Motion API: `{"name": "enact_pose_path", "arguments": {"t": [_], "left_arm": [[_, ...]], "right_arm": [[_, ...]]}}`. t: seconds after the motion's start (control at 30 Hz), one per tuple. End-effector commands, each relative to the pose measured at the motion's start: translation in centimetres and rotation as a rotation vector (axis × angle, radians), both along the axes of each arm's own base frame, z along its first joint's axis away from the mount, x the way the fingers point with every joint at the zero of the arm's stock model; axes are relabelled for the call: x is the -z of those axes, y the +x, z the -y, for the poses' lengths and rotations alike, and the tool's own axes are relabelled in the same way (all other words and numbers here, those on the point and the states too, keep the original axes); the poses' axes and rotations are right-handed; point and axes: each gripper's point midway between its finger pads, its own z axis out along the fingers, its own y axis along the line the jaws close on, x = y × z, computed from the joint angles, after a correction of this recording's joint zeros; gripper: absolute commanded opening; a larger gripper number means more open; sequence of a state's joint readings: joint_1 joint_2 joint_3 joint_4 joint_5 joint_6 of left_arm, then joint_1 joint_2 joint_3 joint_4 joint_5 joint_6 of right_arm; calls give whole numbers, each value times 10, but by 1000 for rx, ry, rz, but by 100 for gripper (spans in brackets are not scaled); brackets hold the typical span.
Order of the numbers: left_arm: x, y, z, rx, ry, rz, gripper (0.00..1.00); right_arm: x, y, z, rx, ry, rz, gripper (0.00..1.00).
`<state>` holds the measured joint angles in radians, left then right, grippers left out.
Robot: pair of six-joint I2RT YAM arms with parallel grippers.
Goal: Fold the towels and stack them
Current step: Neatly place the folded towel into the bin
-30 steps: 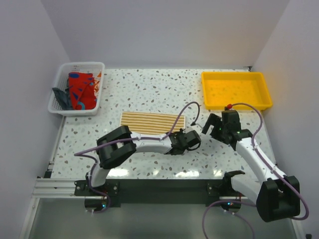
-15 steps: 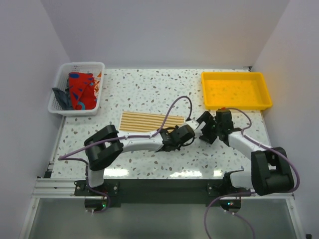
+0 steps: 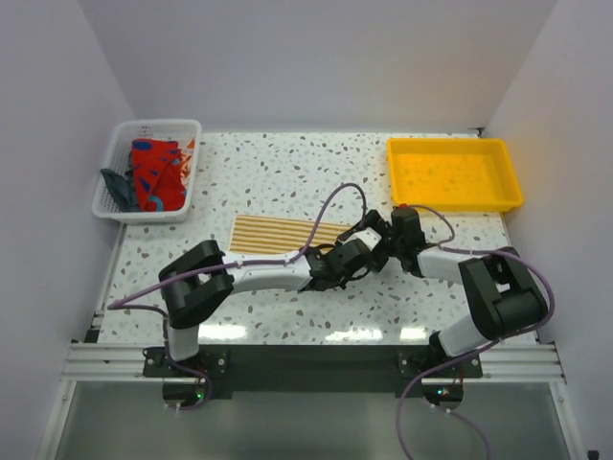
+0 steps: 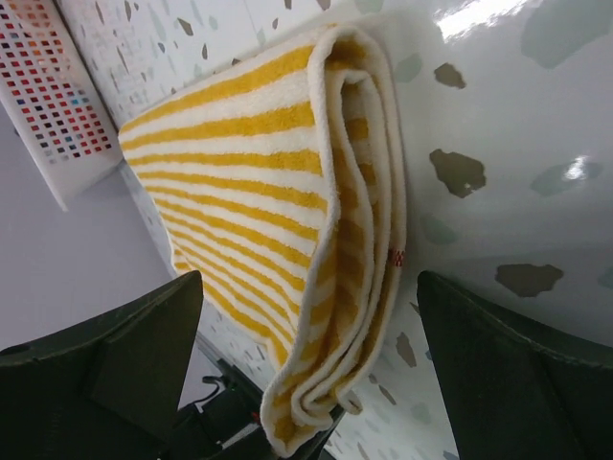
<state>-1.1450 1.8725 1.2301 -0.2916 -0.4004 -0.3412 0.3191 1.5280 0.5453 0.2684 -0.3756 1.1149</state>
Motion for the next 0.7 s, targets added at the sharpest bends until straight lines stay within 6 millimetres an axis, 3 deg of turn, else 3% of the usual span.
{"name": "enact_pose_path", "arguments": {"t": [0.0, 0.23, 0.4, 0.5, 0.53, 0.6, 0.63, 0.67], "left_arm": [[-41, 12, 13, -38, -140, 48, 0], [-45, 13, 16, -37, -162, 38, 0], [-30, 9, 21, -52, -171, -9, 0], [-27, 10, 23, -82, -179, -21, 2], [-27, 11, 23, -86, -181, -19, 4], [-28, 11, 27, -87, -190, -27, 11], [-27, 10, 28, -84, -186, -37, 16], [-27, 9, 29, -83, -186, -40, 24]], "right_arm": [[43, -25, 6, 28, -97, -135, 98], [51, -24, 2, 9, -96, -134, 87], [55, -16, -9, -61, -122, -129, 76], [57, -14, -12, -90, -124, -127, 63], [58, -15, -12, -105, -134, -122, 53], [60, -15, -11, -122, -153, -118, 44], [59, -14, -10, -144, -172, -110, 31], [58, -13, -9, -153, -183, -106, 24]]}}
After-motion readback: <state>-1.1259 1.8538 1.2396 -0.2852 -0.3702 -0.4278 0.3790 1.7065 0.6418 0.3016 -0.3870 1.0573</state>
